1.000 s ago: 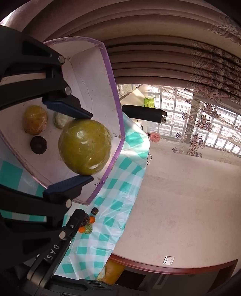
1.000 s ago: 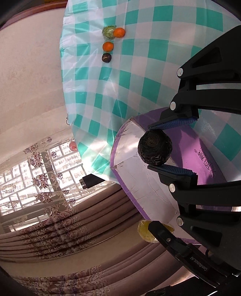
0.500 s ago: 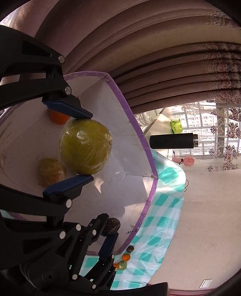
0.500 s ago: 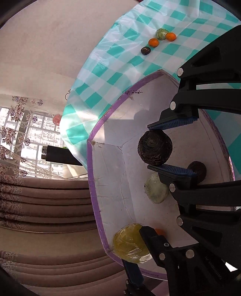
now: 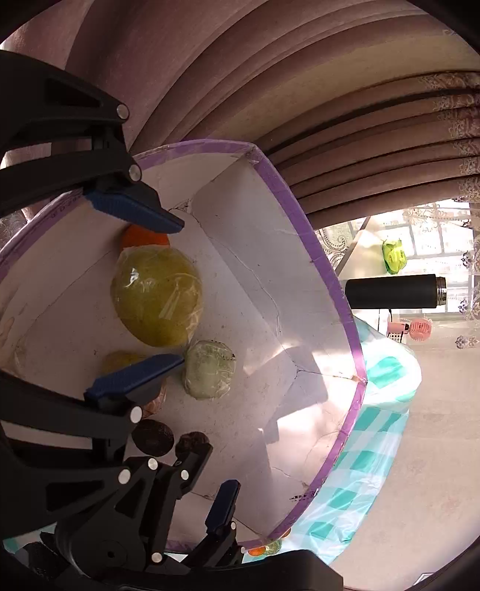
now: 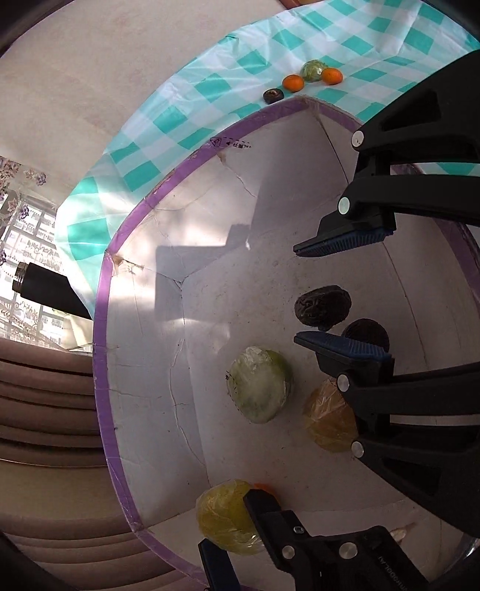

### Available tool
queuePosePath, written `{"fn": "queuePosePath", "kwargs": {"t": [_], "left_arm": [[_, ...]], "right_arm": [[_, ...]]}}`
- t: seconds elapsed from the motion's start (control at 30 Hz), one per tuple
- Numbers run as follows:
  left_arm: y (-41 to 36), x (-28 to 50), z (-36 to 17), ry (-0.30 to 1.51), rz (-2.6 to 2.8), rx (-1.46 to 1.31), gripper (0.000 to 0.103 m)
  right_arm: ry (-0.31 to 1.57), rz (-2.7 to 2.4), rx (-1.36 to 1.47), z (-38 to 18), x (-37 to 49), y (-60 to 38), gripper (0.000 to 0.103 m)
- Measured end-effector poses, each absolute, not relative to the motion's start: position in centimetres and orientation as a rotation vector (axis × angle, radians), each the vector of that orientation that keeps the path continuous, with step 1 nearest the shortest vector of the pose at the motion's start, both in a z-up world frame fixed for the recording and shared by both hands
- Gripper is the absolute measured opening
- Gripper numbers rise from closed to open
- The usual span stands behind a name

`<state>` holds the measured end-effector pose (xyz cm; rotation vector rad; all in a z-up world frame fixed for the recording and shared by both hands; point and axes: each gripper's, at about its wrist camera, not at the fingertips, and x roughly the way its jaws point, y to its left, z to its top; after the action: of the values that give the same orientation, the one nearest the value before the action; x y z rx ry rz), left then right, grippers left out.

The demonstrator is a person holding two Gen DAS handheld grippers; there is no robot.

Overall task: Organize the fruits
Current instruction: 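Lower both tools into the box and open them to release the fruits, then withdraw both open tools from the box back over the table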

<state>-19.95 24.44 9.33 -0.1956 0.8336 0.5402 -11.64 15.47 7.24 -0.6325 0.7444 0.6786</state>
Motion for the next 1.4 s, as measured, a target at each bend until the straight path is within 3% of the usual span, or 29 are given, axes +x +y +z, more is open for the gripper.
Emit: {"fn": "queuePosePath", "kwargs": {"t": [0.03, 0.07, 0.13, 0.5, 0.7, 0.83, 1.2, 1.4], "left_arm": [[24.4, -20.0, 9.5, 0.823, 0.551, -0.19, 0.086], [24.3, -20.1, 9.8, 0.811, 0.56, -0.186, 0.091], [24.3, -20.3, 10.1, 0.798, 0.559, -0.192, 0.092], [24.1, -20.1, 10.4, 0.794, 0.561, -0.182, 0.092], [22.9, -20.7, 12.0, 0.722, 0.56, -0.154, 0.094], [20.7, -21.0, 13.9, 0.624, 0.55, -0.109, 0.101], [8.6, -17.8, 17.1, 0.472, 0.215, -0.003, 0.101], [0.3, -12.6, 13.0, 0.553, -0.064, 0.016, 0.101]], "right_arm": [[0.741, 0.68, -0.631, 7.3, -11.7, 15.4, 0.047], [0.736, 0.682, -0.633, 7.3, -11.9, 15.4, 0.05], [0.726, 0.681, -0.644, 7.2, -12.1, 15.5, 0.053], [0.662, 0.7, -0.58, 8.0, -12.7, 14.6, 0.062], [0.534, 0.677, -0.352, 11.2, -11.7, 10.0, 0.07], [0.474, 0.642, -0.154, 12.8, -10.2, 4.8, 0.079], [0.601, 0.324, 0.03, 9.1, -3.4, -8.0, 0.087], [0.705, 0.133, 0.098, 5.6, -0.2, -15.7, 0.087]]}}
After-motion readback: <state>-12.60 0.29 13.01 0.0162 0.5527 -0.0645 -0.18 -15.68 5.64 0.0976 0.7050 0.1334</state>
